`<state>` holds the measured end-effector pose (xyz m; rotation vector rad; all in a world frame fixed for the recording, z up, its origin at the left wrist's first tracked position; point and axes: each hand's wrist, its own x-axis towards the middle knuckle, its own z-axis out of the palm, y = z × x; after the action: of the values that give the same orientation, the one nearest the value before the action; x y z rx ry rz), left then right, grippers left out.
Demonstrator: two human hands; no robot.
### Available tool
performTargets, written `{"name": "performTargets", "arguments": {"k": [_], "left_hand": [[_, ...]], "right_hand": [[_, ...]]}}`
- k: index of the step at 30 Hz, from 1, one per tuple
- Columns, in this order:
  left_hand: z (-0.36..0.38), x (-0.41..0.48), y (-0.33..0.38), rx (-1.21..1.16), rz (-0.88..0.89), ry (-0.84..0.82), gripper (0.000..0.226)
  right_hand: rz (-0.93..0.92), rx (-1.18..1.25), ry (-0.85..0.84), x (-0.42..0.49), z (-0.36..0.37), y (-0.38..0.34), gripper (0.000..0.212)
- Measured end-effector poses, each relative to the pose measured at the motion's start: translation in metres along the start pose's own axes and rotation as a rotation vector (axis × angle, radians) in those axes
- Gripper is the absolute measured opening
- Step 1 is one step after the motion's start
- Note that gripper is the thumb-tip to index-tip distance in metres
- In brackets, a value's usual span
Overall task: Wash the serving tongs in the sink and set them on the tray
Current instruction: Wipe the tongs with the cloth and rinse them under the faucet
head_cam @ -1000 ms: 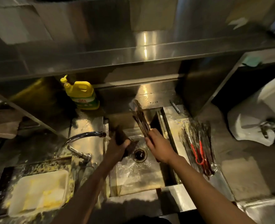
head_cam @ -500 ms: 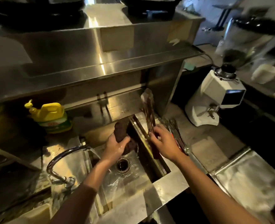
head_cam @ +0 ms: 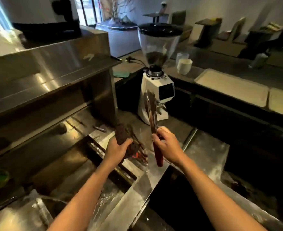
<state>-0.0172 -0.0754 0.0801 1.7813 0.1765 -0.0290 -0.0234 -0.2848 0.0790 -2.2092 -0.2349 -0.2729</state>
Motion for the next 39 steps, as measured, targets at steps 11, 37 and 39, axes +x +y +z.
{"name": "performTargets", "arguments": {"k": [11, 37, 39], "left_hand": [[0.227, -0.008, 0.068, 0.047, 0.054, -0.184, 0.009], [0.591, -0.030, 0.190, -0.040, -0.003, -0.699, 0.007], [0.608, -0.029, 0.197, -0.041, -0.007, -0.722, 0.009]], "right_hand": [[0.171, 0.016, 0.162, -0.035, -0.195, 0.115, 0.026], [0.697, -0.238, 0.698, -0.096, -0.544, 0.301, 0.029], [0.780, -0.326, 0.715, -0.090, -0.568, 0.313, 0.030]]}}
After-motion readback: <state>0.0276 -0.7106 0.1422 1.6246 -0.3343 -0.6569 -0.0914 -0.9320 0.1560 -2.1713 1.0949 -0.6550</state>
